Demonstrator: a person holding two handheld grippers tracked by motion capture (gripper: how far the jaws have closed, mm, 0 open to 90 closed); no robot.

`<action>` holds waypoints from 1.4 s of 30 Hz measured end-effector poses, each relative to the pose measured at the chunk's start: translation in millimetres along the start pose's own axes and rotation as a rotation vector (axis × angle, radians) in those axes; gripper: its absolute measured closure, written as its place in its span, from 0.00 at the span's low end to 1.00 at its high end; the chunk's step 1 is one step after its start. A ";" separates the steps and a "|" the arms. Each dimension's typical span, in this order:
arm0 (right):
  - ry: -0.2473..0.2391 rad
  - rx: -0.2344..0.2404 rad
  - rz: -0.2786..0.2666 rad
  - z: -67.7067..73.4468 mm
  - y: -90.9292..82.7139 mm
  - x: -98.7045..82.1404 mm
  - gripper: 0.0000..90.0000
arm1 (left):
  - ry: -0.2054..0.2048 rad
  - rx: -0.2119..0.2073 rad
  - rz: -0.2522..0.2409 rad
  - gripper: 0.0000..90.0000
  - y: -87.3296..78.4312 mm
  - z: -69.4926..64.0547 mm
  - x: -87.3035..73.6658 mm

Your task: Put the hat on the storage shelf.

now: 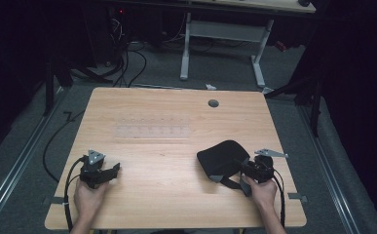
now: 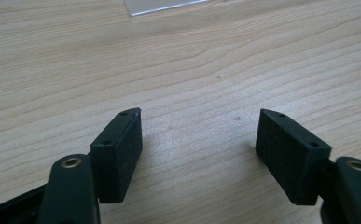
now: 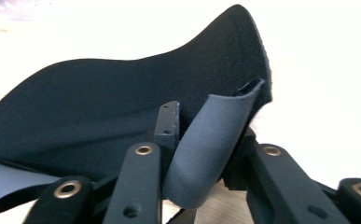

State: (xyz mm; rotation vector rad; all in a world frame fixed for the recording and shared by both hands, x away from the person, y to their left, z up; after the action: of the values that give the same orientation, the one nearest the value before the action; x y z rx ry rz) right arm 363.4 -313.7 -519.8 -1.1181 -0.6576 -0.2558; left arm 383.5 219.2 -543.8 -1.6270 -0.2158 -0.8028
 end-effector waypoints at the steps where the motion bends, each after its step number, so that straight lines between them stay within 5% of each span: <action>1: -0.008 0.006 -0.003 0.1 -0.4 0.0 0.83 | 0.000 0.000 0.000 0.36 0.0 0.0 0.0; 19: -0.046 0.056 -0.023 2.3 -4.2 -0.2 0.93 | 0.001 -0.001 0.000 0.36 0.1 0.0 0.1; 42: -0.011 0.067 -0.038 -0.7 -12.9 1.1 0.94 | 0.004 -0.004 0.001 0.36 0.0 -0.7 0.3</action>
State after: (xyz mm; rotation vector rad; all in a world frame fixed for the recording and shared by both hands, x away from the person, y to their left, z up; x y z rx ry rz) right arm 358.0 -319.8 -509.7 -1.0440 -0.6932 -0.2588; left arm 383.5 218.5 -543.6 -1.6288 -0.2107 -0.8068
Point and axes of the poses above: each handheld gripper's, and its own axes: y roughly forward along the jaws, x roughly out of its top, z roughly to its left, the point moved 1 cm from there along y, roughly forward along the jaws, and after that the axes turned 11 degrees about z, right-handed, at the moved point
